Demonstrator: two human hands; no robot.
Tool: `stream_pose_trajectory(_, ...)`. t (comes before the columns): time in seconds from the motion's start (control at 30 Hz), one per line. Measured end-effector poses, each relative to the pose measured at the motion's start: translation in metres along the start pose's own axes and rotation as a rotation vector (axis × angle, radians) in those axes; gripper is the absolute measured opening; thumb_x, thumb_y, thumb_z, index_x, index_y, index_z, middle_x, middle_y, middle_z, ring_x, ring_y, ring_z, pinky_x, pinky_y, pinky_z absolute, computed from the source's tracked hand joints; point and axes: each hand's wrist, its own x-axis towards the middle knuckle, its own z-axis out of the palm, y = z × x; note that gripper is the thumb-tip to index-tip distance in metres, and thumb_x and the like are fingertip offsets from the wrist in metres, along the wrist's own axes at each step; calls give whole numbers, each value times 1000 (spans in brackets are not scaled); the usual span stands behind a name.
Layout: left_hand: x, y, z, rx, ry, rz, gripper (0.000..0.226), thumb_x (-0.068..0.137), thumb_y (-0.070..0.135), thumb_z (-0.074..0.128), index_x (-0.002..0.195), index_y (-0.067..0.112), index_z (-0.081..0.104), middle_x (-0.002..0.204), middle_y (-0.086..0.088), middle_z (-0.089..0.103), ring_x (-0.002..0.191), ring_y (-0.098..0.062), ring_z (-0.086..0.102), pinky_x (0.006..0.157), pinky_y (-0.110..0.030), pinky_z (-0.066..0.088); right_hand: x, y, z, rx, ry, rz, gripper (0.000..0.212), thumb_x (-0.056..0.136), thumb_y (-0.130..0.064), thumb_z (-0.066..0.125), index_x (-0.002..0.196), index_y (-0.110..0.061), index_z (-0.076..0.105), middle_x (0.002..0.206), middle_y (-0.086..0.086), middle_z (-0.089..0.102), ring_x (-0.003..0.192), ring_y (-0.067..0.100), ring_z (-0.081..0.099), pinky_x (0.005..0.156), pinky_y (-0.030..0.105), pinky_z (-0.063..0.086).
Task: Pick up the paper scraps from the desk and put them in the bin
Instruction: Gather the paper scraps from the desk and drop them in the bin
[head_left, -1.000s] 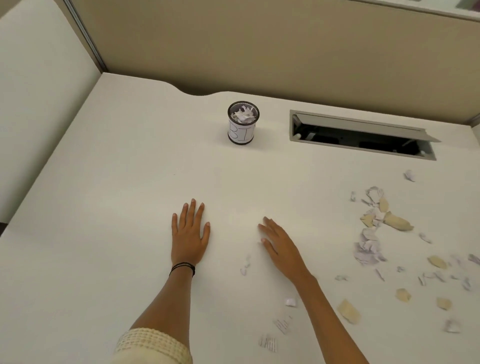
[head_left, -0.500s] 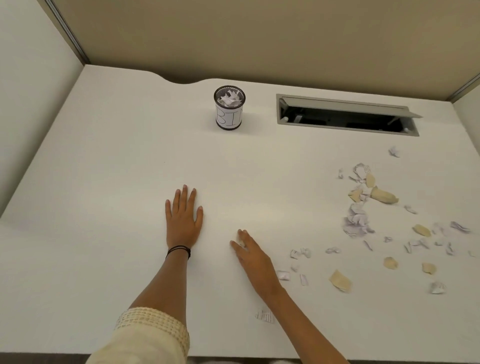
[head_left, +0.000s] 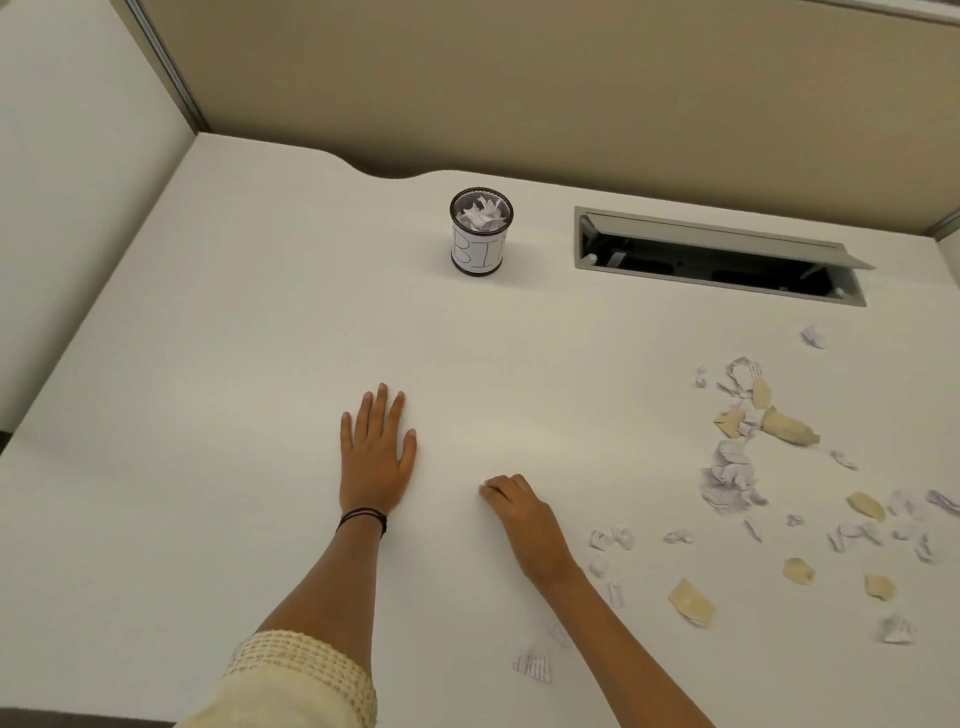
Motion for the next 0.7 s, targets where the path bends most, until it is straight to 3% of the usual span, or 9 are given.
stream_pose_trajectory(0.13,0,0,0,11,7,-12,58,94,40,21,148,21,27,156,-1,19,143,-17,13,116,-39,1,21,16,-2,27,38,-10,43,53,3,84,90,-11,67,88,-3,66,80,11,60,48,18,50)
stream_pose_trajectory(0.2,0,0,1,18,4,-11,57,94,39,22,148,21,26,156,0,18,143,-17,12,116,-40,2,36,24,-5,82,44,64,26,73,3,71,97,-7,65,97,3,64,88,17,60,66,26,53)
stream_pose_trajectory(0.27,0,0,1,19,2,-11,57,94,39,22,148,22,25,157,0,17,144,-16,11,116,-40,2,52,33,-9,105,22,94,20,92,-4,48,107,-5,61,108,8,58,100,18,51,86,35,46)
stream_pose_trajectory(0.37,1,0,0,17,-1,-9,57,94,39,23,148,21,26,157,0,18,144,-16,11,116,-40,2,82,44,-17,167,113,188,17,94,-10,47,99,-10,63,98,2,60,85,1,49,79,23,42)
stream_pose_trajectory(0.47,1,0,-1,11,-5,-14,56,95,38,24,148,21,26,157,0,17,144,-16,10,117,-41,3,121,53,-30,381,218,342,16,87,1,55,93,-4,70,93,7,68,84,10,59,78,23,47)
stream_pose_trajectory(0.6,1,0,-1,4,-18,-20,56,95,38,25,148,22,25,157,1,16,144,-15,9,116,-42,5,184,64,-62,808,283,622,17,77,6,64,86,-6,73,80,2,70,67,-2,62,70,18,51)
stream_pose_trajectory(0.7,2,0,-2,2,-29,-24,56,95,38,26,149,22,24,157,2,15,145,-15,9,116,-42,6,232,63,-90,1018,412,615,16,75,5,66,87,-5,71,73,-2,67,66,6,60,69,17,49)
